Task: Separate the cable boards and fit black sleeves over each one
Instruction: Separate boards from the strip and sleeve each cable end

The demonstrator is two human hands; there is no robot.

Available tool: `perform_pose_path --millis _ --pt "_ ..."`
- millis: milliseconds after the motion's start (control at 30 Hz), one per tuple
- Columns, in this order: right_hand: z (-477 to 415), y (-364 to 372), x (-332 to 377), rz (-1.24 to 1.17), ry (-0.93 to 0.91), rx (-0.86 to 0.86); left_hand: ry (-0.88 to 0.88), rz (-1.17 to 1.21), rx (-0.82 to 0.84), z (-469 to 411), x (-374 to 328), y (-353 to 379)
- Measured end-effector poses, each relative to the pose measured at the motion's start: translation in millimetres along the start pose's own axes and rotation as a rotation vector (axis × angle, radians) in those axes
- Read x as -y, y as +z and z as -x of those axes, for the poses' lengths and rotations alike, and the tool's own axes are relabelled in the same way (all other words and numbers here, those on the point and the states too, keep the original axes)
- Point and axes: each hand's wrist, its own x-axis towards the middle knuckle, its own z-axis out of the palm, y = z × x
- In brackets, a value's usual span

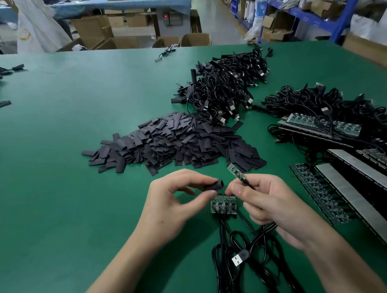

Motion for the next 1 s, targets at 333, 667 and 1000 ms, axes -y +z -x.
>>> perform_pose_path --millis 333,667,1000 --pt "1.4 -4.7 4.8 0.060 0.024 0.063 -0.008 -0.048 -0.043 2.1 11.6 -6.3" --pt "-1.7 -6.6 -7.2 0.257 0.056 0.123 0.076 -0.183 0.004 3.6 9.8 -6.1" --pt "-3.4 -11.2 -12.7 0.231 0.123 0.180 0.116 -0.245 0.047 5.3 5.4 -7.3"
